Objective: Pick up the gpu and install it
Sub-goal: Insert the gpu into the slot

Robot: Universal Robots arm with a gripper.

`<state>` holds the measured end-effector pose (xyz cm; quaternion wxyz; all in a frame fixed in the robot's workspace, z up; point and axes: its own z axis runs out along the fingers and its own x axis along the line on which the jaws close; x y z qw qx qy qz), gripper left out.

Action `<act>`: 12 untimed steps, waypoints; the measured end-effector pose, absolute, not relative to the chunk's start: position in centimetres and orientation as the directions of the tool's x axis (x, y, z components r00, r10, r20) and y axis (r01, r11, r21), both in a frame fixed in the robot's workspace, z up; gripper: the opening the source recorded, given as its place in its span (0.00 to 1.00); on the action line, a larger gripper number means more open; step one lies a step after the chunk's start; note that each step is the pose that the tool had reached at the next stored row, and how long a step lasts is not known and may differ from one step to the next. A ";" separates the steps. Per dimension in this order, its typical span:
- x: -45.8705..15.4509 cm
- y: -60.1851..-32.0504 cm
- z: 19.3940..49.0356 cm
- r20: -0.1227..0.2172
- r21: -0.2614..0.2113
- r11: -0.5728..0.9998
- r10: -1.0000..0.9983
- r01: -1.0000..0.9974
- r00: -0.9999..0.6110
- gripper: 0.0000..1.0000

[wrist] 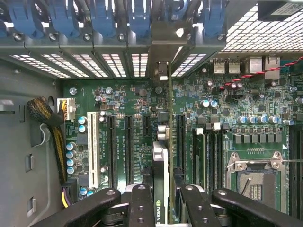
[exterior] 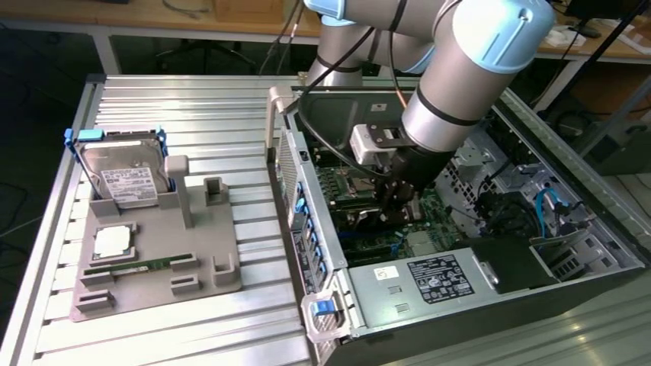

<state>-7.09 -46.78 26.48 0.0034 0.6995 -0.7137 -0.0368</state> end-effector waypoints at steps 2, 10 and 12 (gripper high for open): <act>-7.1 -46.7 26.5 -0.046 0.057 0.019 -0.999 -0.998 -0.022 0.27; -7.1 -46.6 26.2 -0.046 0.057 0.019 -0.999 -0.998 -0.021 0.27; -7.1 -46.6 26.2 -0.046 0.057 0.019 -0.999 -0.998 -0.021 0.27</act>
